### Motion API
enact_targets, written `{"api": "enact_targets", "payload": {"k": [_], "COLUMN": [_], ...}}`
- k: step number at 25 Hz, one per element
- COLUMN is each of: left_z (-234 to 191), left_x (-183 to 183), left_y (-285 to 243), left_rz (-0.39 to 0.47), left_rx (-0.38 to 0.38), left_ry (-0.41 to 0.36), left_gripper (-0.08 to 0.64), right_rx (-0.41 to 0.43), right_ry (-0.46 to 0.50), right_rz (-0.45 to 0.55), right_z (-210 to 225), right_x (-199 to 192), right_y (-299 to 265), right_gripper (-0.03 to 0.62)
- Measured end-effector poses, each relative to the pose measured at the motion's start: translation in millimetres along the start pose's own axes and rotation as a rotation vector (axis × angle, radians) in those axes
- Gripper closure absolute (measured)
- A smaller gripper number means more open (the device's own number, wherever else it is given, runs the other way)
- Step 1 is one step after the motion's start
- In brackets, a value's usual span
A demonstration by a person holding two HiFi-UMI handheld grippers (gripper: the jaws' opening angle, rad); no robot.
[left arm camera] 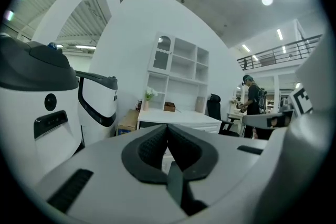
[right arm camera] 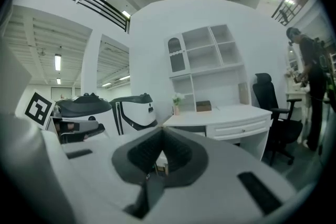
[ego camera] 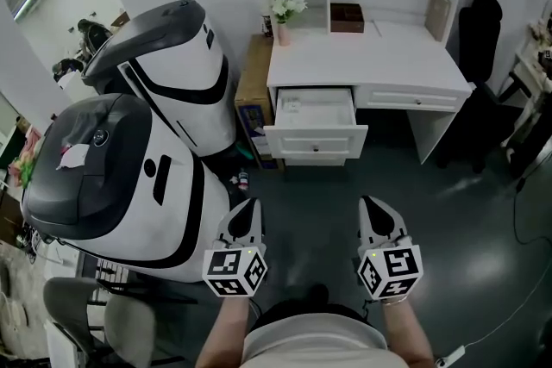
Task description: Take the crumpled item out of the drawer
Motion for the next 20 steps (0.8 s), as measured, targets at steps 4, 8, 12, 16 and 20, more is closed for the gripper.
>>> {"api": "enact_targets", "payload": {"k": [4, 8, 12, 16, 20], "left_z": [6.7, 11.9, 16.4, 20.8, 18.9], "left_x": [6.1, 8.9, 11.0, 10.7, 8.6], "left_y": [-9.3, -14.7, -19.5, -24.9, -34.0], "left_rz": [0.008, 0.008, 0.010, 0.001, -0.006], "left_rx": [0.014, 0.014, 0.004, -0.004, -0.002], "left_ry": [-0.013, -0.005, -0.015, -0.028, -0.033], "left_gripper": [0.561, 0.534, 0.497, 0.469, 0.451], "right_rx": [-0.007, -0.007, -0.005, -0.009, -0.014], "right_ry": [0.005, 0.002, -0.003, -0.004, -0.008], "right_rz": [0.019, 0.028, 0.035, 0.028, 0.034], "right_z": [11.1, 17.8, 22.3, 26.9, 33.0], "right_x": [7.9, 11.9, 12.9, 14.7, 17.2], "right_y": [-2.0, -2.1, -2.9, -7.7, -16.2], "right_gripper": [0.591, 0.591, 0.591, 0.591, 0.591]}}
Point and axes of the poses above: the fingertips, and each gripper's own axes: y backward along the fingers, z to its right, x out of its top, the point moved 6 cm from there along y, backward along the fingers, and after that the axes turned 15 degrees about -y, right-handed, at the moved point
